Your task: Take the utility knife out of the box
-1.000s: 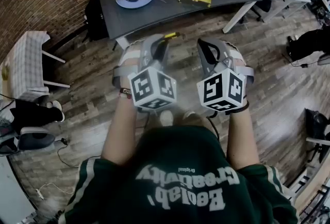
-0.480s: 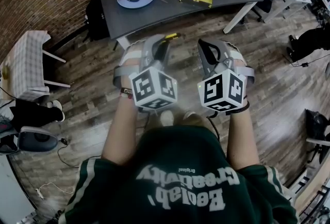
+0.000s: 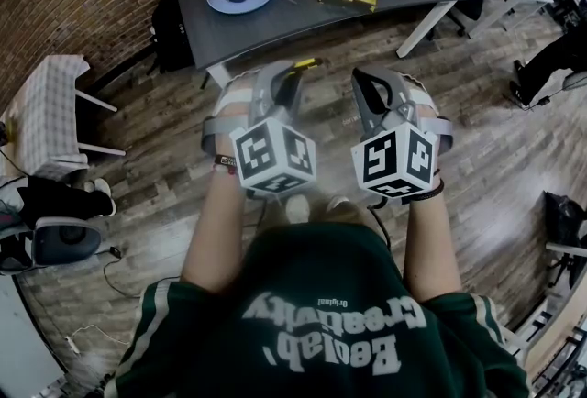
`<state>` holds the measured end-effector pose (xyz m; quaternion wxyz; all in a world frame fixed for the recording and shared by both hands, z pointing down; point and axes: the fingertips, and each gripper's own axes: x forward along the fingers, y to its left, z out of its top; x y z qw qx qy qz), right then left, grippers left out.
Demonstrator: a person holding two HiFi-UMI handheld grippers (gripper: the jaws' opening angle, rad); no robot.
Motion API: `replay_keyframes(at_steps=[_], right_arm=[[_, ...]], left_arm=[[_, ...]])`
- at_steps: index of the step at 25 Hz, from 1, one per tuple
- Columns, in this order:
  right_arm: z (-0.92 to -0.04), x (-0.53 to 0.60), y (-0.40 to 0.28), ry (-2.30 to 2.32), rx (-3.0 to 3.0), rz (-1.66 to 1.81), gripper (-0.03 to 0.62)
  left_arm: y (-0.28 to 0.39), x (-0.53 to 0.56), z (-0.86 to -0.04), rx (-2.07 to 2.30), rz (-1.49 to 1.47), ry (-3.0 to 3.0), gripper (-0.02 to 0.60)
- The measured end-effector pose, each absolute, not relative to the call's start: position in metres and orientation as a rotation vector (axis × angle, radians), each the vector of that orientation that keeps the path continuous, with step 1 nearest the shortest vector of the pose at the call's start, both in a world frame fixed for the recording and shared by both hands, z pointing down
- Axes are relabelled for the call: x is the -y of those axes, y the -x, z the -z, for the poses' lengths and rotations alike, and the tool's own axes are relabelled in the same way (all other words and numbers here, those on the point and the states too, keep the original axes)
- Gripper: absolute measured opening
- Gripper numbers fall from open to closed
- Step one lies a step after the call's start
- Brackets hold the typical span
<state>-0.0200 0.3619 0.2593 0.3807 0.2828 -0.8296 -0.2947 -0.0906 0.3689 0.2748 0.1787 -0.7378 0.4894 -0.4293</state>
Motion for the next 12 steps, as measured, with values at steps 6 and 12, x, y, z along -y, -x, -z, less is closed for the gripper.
replay_keyframes(at_steps=[6, 12], right_arm=[[-0.2611, -0.3596, 0.0163, -0.718, 2.108, 0.749, 0.006], [-0.2636, -0.3561, 0.0158, -0.724, 2.1, 0.755, 0.006]], left_arm=[[0.0879, -0.3663, -0.2735, -1.379, 1.214, 2.086, 0.064], [0.0867, -0.363, -0.2753, -1.373, 1.21, 2.087, 0.064]])
